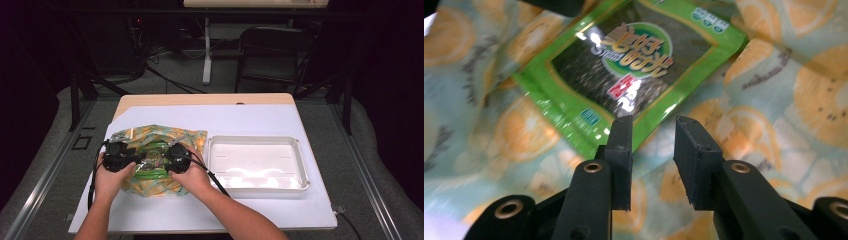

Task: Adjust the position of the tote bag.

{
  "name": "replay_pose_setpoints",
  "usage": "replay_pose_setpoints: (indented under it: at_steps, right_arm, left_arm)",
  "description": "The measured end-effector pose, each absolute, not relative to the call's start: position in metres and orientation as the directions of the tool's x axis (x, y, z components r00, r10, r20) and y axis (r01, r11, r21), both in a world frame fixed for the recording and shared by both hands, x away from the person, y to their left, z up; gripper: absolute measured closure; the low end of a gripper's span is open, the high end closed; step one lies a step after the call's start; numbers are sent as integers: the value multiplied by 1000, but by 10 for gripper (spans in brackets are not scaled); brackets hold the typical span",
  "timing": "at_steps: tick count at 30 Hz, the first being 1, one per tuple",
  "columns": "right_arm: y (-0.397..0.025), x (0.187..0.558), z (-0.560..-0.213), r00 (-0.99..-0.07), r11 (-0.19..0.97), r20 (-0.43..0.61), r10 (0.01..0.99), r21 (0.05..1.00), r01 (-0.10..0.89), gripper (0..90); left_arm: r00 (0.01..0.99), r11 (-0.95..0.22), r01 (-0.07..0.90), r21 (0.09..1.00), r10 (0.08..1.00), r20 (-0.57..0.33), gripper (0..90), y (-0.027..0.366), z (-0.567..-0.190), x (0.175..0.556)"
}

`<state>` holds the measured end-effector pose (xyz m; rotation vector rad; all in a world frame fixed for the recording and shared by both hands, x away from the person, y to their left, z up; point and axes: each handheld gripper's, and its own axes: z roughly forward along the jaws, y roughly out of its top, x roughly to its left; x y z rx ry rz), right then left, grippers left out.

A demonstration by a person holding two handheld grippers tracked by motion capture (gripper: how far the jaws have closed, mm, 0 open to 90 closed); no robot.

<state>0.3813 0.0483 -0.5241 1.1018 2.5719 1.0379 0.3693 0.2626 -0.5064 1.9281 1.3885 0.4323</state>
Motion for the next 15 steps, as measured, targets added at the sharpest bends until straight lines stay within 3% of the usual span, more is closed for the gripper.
replay_pose_setpoints:
  at_steps: [15]
  right_arm:
    - [57, 389, -532, -684, 449, 136, 716, 661, 601, 689]
  left_arm:
    - [335, -139, 724, 675, 927, -169, 525, 268, -516, 371]
